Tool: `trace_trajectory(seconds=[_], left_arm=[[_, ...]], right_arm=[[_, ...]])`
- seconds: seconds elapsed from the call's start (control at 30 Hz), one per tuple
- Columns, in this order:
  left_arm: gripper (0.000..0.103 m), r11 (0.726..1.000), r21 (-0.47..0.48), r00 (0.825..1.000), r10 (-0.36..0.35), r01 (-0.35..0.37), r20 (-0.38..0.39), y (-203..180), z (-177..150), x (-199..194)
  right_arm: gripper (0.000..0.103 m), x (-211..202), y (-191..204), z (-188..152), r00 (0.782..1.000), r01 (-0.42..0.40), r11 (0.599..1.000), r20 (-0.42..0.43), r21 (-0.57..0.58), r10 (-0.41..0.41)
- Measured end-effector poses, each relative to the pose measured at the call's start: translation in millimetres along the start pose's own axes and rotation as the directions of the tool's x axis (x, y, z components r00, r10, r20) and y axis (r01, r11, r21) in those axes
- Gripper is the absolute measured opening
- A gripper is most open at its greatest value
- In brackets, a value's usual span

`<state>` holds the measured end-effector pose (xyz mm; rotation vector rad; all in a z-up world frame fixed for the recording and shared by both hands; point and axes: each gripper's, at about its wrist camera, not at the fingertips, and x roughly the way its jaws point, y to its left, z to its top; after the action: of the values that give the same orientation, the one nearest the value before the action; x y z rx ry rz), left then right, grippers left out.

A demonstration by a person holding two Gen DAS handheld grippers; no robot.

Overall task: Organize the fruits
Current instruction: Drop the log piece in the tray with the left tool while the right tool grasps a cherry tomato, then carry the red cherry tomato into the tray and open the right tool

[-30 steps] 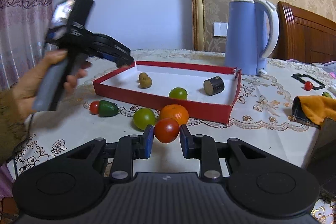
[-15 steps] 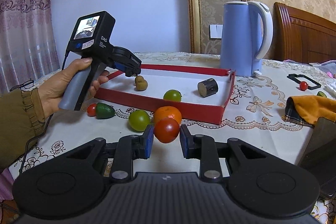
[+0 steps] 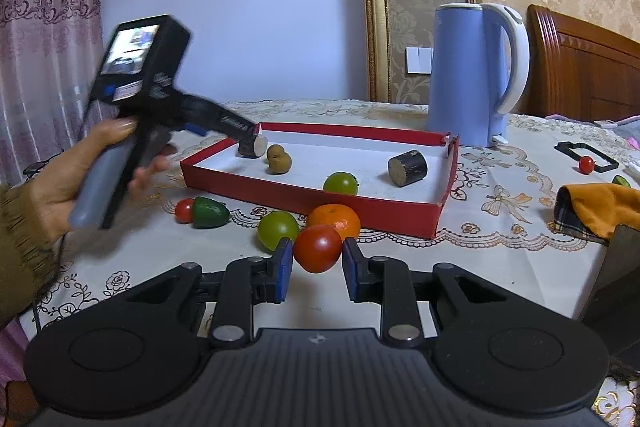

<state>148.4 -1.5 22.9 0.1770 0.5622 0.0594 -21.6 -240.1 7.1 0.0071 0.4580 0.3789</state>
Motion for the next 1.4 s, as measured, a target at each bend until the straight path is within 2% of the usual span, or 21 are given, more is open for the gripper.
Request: trace_trajectory(seconds=[0.17, 0.3, 0.57, 0.83, 1.07, 1.4], left_arm=[[0.085, 0.998, -0.056, 1.000, 0.004, -0.004, 0.007, 16, -18, -28], [0.089, 0.995, -0.090, 1.000, 0.030, -0.030, 0.002, 26, -32, -39], [0.103, 0.981, -0.185, 0.999, 0.050, -0.049, 0.003, 46, -63, -59], [0.103, 0.981, -0.185, 0.998, 0.055, -0.050, 0.020, 49, -90, -64], [0.103, 0.980, -0.189, 0.996, 0.073, -0.061, 0.057, 48, -92, -70], [0.103, 0.969, -0.245, 0.998, 0.052, -0.043, 0.032, 58, -94, -68]], right_arm=[[0.026, 4, 5, 0, 1.000, -0.008, 1.000, -0.001, 0.002, 0.008], [0.026, 5, 10, 1, 1.000, -0.012, 1.000, 0.001, -0.001, 0.012], [0.026, 10, 13, 9, 1.000, -0.007, 1.000, 0.013, 0.013, 0.006], [0.026, 15, 11, 20, 0.999, 0.008, 1.000, 0.033, 0.021, -0.009], [0.026, 32, 2, 38, 0.999, 0.018, 1.000, 0.038, 0.024, -0.018], [0.026, 79, -15, 80, 0.998, 0.066, 0.998, 0.021, 0.015, -0.066]])
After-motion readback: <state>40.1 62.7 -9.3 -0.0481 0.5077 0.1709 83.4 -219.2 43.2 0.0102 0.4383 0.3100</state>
